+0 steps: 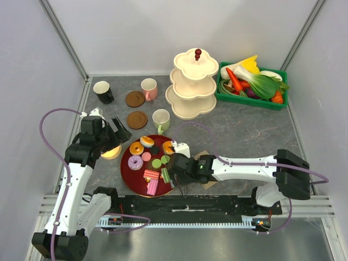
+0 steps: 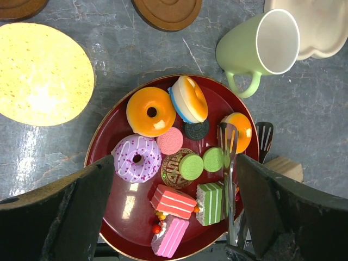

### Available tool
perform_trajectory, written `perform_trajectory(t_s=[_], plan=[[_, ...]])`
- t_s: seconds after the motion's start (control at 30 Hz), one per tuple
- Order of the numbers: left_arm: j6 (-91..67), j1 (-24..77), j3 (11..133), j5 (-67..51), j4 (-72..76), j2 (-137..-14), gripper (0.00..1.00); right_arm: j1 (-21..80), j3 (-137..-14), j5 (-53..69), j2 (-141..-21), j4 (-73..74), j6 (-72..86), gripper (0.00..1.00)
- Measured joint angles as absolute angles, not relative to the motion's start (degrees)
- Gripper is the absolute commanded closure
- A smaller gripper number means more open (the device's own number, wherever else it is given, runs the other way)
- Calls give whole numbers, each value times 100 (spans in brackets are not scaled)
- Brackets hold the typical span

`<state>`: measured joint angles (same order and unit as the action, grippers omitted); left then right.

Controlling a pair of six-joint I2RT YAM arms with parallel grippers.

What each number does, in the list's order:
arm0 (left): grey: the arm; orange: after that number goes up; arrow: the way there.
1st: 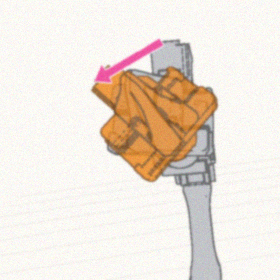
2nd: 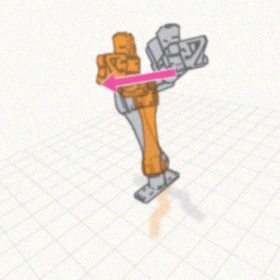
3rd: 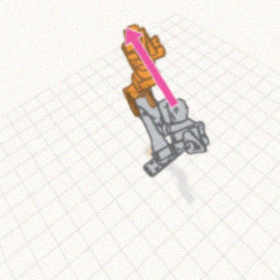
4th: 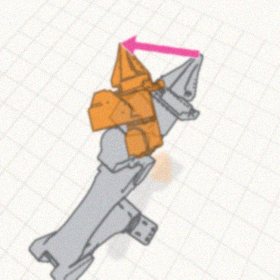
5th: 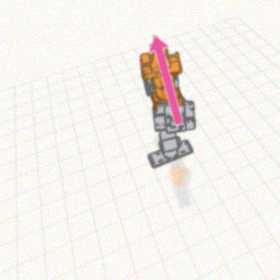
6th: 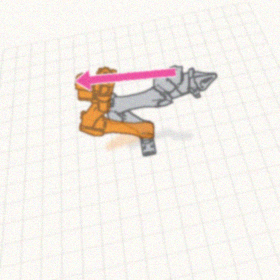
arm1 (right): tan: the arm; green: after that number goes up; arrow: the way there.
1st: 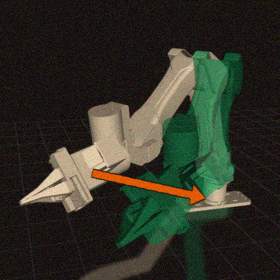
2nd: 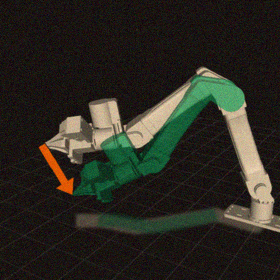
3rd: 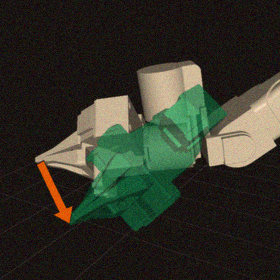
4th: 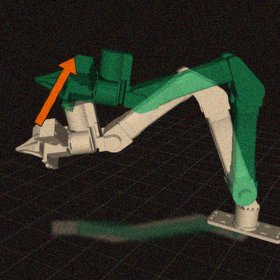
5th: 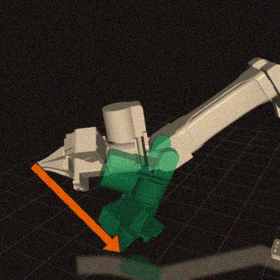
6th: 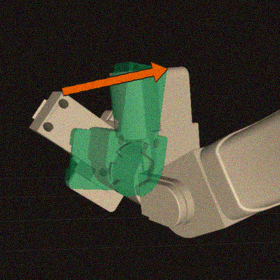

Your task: Serve the afternoon tea

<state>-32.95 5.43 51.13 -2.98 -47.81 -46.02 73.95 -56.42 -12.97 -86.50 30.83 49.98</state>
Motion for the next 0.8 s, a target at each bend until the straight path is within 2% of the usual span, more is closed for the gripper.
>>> perform_trajectory(t_s=[0.17, 0.67, 0.8], plan=[[-3295, 543, 5113, -318, -4781, -4602, 2, 7491, -5507, -1708, -8755, 3159, 5365, 19], [-3295, 543, 5113, -318, -4781, -4602, 2, 7513, -5478, -2364, -9411, 2971, 5808, 27], [-3295, 543, 5113, -318, -4781, -4602, 2, 7518, -5478, -2471, -9441, 2928, 5924, 35]])
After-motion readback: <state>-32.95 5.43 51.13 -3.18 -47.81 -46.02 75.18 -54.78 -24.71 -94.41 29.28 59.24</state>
